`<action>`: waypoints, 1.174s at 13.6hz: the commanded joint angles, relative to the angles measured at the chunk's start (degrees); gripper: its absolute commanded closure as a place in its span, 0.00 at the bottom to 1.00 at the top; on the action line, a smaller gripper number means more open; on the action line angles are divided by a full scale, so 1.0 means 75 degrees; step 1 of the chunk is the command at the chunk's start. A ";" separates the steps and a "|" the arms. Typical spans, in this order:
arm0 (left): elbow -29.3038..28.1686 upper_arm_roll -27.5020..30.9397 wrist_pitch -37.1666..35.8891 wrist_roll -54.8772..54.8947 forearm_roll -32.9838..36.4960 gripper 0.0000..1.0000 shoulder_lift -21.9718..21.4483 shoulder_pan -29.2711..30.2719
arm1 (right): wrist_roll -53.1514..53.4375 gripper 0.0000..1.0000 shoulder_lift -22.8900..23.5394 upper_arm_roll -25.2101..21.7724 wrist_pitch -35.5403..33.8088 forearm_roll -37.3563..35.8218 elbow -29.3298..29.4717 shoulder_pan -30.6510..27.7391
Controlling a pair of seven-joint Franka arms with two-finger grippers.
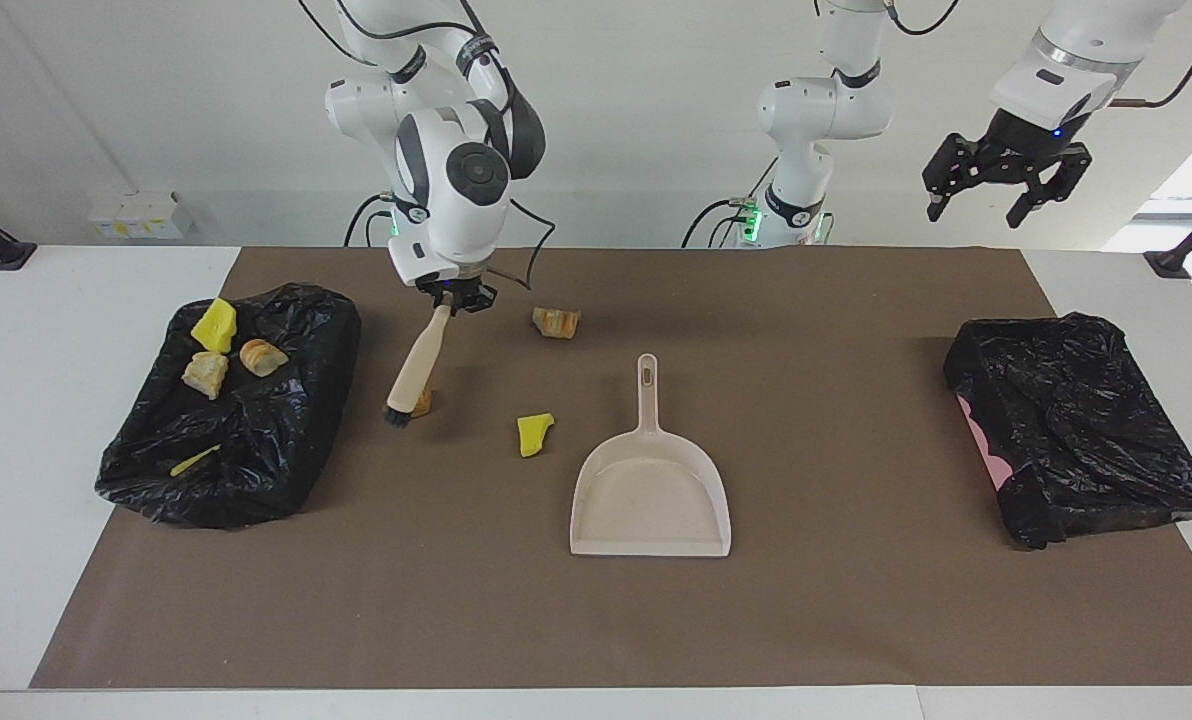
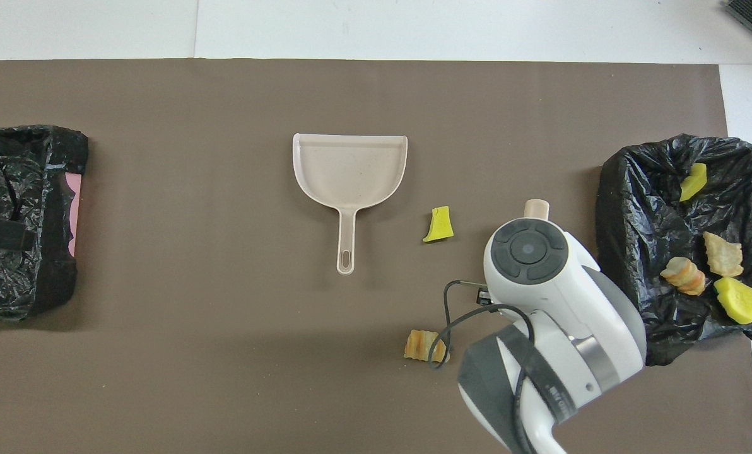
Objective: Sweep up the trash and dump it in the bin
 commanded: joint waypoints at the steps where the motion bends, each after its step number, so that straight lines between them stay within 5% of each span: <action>1: -0.0275 -0.0299 0.0437 -0.0519 -0.0087 0.00 -0.0051 -0.0315 | -0.0326 1.00 -0.0332 0.0107 0.0064 -0.0163 -0.0551 -0.0476; 9: -0.1668 -0.0324 0.2850 -0.2184 -0.0145 0.00 0.0652 -0.2295 | -0.0948 1.00 0.0110 0.0130 0.1762 -0.0503 -0.1280 -0.0854; 16: -0.2068 -0.0312 0.5205 -0.4233 -0.0157 0.00 0.2572 -0.3667 | -0.1134 1.00 0.0991 0.0165 0.2374 0.0399 -0.0753 0.0586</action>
